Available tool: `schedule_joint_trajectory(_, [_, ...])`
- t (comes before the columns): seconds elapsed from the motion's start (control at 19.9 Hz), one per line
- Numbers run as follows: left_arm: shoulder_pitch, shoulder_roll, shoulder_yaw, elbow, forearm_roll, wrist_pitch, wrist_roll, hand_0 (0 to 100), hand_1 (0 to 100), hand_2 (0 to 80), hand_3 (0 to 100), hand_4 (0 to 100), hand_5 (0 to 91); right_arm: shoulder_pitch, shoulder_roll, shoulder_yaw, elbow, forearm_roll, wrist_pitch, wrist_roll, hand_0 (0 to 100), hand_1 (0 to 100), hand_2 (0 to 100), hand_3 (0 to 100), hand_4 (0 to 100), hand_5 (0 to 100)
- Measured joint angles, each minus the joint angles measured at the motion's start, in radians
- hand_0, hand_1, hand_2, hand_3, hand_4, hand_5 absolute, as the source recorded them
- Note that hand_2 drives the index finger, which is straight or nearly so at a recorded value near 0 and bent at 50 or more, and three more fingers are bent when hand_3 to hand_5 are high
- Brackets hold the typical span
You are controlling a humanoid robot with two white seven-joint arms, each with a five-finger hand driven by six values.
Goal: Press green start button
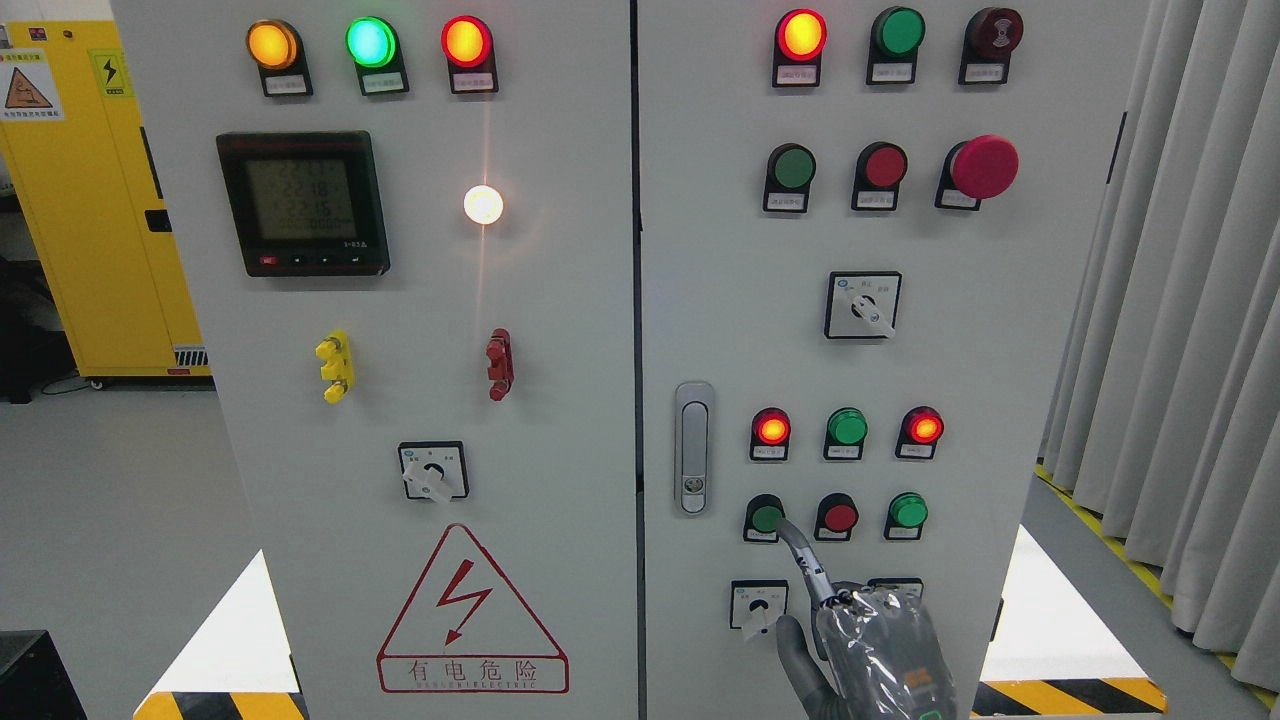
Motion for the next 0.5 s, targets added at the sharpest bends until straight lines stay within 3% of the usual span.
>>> schedule_joint_trajectory(0.2, [0.000,0.000,0.000,0.000,0.000,0.000,0.000,12,56,0.0,0,0,0.0,0.035,0.000,0.019,-0.020,-0.146,0.000,-0.006,80,86,5,85,90,95])
schedule_joint_trajectory(0.25, [0.000,0.000,0.000,0.000,0.000,0.000,0.000,12,56,0.0,0,0,0.0,0.046,0.000,0.023,-0.026,-0.187,0.000,-0.007,79,86,6,72,81,83])
schedule_joint_trajectory(0.4, [0.000,0.000,0.000,0.000,0.000,0.000,0.000,12,56,0.0,0,0,0.0,0.087,0.000,0.035,-0.042,-0.323,-0.009,-0.011,77,84,6,57,68,75])
schedule_joint_trajectory(0.5, [0.000,0.000,0.000,0.000,0.000,0.000,0.000,12,56,0.0,0,0,0.0,0.110,0.000,0.044,-0.055,-0.425,-0.018,-0.001,79,82,7,44,54,64])
